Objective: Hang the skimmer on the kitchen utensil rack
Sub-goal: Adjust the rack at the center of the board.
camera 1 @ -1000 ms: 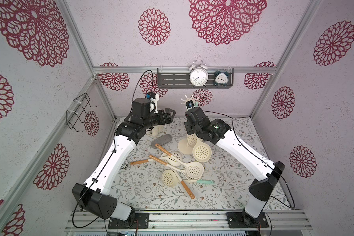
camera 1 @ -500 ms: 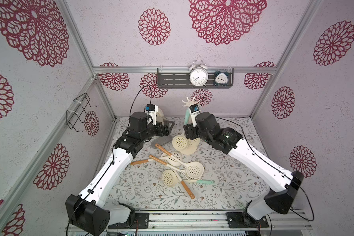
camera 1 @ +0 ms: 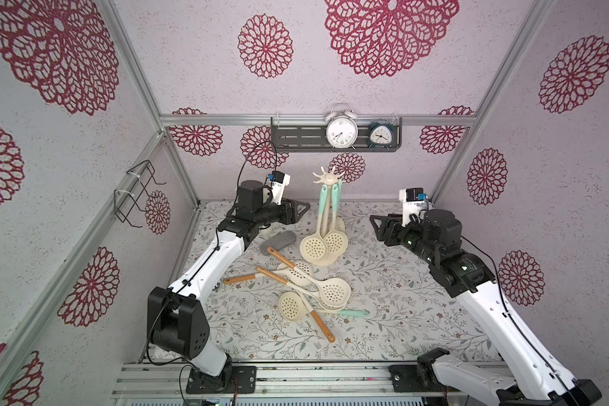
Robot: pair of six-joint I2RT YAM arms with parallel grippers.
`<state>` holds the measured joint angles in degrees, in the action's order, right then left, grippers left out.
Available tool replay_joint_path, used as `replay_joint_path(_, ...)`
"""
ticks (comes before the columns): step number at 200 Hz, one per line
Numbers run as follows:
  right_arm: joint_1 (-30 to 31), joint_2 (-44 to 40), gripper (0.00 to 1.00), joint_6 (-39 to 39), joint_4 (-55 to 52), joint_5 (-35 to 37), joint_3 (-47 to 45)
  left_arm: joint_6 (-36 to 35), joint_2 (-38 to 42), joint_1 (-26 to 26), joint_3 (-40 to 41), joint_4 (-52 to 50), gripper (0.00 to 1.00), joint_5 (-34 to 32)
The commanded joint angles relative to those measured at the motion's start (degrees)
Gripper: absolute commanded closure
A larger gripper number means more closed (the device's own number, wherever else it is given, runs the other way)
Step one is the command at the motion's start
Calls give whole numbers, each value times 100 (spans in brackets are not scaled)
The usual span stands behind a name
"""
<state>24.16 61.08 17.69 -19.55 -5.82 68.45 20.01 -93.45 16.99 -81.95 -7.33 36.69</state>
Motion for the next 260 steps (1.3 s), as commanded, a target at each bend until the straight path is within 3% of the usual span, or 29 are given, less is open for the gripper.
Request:
replay_joint_path(1,-68,-104,36,91,63,-639,92,-90,-318,-196,-226,586,37,747)
replay_joint_path(50,-184,-174,37,-3,-66,-652,75,-25,-1144,-218,-750,767,35,1866)
replay_joint_path(147,-261,-299,40,-7,-200,-701,-31,154,-2376,85,-1288,1088,30,2095)
replay_joint_path(227,-291,-380,42,-20,-224,-758,-164,638,-2801,337,-1377,1706,33,2329)
replay_joint_path(260,-312,-415,42,-29,-207,-753,-243,793,-2652,324,-1022,2054,33,2291)
